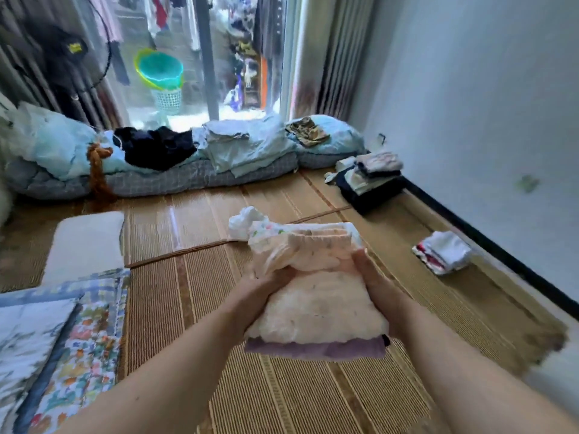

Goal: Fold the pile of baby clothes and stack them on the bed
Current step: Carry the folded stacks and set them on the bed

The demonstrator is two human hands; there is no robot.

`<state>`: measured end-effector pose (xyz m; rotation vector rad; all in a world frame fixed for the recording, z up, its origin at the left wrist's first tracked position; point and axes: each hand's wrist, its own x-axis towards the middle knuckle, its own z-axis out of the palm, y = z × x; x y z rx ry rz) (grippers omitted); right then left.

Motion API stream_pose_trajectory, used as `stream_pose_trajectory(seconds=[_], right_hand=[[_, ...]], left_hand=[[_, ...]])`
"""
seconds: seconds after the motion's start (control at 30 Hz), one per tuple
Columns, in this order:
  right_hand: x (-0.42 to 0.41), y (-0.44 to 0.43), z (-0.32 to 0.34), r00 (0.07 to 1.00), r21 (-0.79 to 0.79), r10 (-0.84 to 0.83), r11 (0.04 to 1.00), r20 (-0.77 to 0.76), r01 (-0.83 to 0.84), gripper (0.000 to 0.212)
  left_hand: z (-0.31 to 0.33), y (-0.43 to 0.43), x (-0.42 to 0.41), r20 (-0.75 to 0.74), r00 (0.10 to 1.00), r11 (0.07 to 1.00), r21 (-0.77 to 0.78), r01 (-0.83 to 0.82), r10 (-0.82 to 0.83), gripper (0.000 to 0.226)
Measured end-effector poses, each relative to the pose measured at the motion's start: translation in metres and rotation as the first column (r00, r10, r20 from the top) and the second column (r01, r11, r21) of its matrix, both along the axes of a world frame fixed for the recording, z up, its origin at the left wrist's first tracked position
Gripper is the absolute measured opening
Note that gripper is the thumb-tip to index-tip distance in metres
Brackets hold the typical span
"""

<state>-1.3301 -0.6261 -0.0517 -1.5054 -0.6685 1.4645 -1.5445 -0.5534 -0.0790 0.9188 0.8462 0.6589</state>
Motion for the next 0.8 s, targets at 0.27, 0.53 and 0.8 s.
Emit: stream_pose_trajectory(seconds=[0.27, 0.53, 0.8], right_hand=[[0.134, -0.146, 0.042, 0.95, 0.026, -0.287, 0.956, -0.12, 0.292, 0.055], [0.345, -0.236, 0.041, 0.896, 0.088, -0.443, 0.892, -0.027, 0.444, 0.028], [0.516, -0.237, 0.037, 0.898, 0.003, -0.44, 0.898, 0.013, 0.44, 0.05]], left_hand=[[0.039, -0.093, 0.179, 0.09, 0.955, 0.959, 0.012, 0.283, -0.283, 0.06], [0.016, -0.16, 0.412, 0.062, 0.901, 0.902, -0.025, 0.431, -0.429, 0.066], [0.014, -0.169, 0.58, 0.136, 0.892, 0.901, 0.015, 0.434, -0.431, 0.06]])
